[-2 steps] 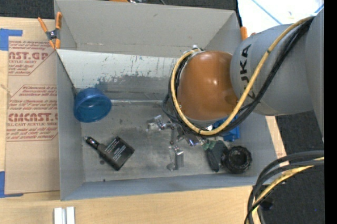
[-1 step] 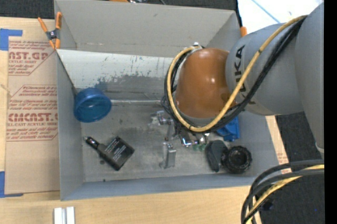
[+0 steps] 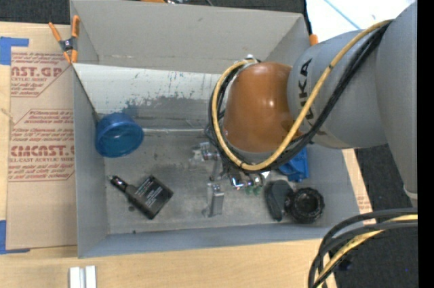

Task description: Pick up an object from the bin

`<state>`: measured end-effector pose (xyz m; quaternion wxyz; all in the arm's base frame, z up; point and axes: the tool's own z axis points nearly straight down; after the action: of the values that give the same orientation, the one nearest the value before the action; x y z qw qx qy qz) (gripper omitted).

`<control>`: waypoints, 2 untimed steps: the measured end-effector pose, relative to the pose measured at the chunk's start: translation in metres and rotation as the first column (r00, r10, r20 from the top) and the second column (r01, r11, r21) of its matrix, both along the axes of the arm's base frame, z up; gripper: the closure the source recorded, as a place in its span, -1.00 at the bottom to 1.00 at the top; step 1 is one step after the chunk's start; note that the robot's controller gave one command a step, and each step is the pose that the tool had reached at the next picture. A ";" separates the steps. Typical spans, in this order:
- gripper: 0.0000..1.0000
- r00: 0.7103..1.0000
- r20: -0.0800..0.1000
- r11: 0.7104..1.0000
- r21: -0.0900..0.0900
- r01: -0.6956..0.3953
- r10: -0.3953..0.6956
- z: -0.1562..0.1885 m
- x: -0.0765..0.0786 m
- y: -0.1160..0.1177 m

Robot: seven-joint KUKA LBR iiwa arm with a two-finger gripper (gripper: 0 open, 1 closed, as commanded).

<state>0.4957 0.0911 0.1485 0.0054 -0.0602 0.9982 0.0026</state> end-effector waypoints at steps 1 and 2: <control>-1.00 0.989 0.002 0.989 -0.001 -0.149 0.149 0.052 0.032 0.004; -1.00 0.989 0.018 0.989 -0.001 -0.145 0.145 0.052 0.031 0.009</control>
Offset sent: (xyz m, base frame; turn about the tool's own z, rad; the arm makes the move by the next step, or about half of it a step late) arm -0.0083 0.0283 -0.0532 -0.1893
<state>0.5267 0.1006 0.2001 0.0145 -0.1328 0.9910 0.0027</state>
